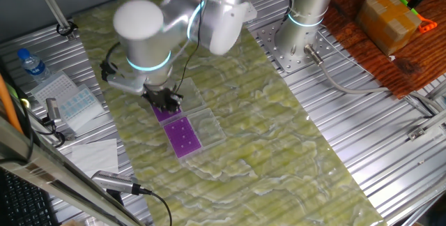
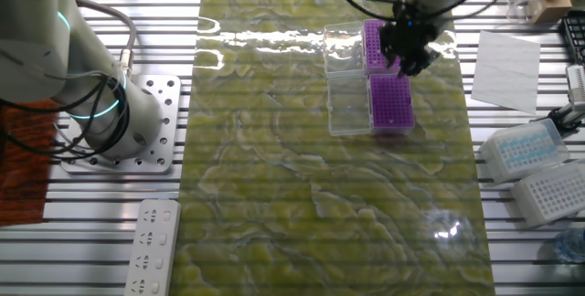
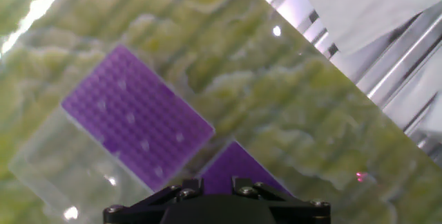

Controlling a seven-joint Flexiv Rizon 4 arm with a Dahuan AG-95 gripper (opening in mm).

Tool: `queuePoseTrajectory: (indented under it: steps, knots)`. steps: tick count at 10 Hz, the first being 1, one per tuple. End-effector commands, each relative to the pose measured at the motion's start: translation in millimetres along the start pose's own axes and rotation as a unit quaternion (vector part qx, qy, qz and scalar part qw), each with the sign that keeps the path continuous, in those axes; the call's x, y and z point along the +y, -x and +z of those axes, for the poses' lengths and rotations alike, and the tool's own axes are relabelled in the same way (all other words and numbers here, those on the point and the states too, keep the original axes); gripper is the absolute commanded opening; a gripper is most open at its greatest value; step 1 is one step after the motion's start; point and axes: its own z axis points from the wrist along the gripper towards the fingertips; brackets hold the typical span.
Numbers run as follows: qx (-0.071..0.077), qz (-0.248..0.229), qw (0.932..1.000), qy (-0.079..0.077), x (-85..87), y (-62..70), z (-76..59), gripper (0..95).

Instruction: Transfer all small pipette tips from one holder to another

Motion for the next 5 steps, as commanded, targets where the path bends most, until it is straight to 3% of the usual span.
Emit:
queuePoseTrajectory:
  steps: [1, 2, 5]
  knots:
    - [-0.003, -0.045, 0.9990, 0.002, -32.4, -41.6, 8.8, 19.0]
    - [-0.005, -0.054, 0.9985, 0.003, -40.6, -56.3, 11.6, 19.0]
    - [-0.008, -0.067, 0.9977, -0.001, -48.4, -68.9, 20.6, 19.0]
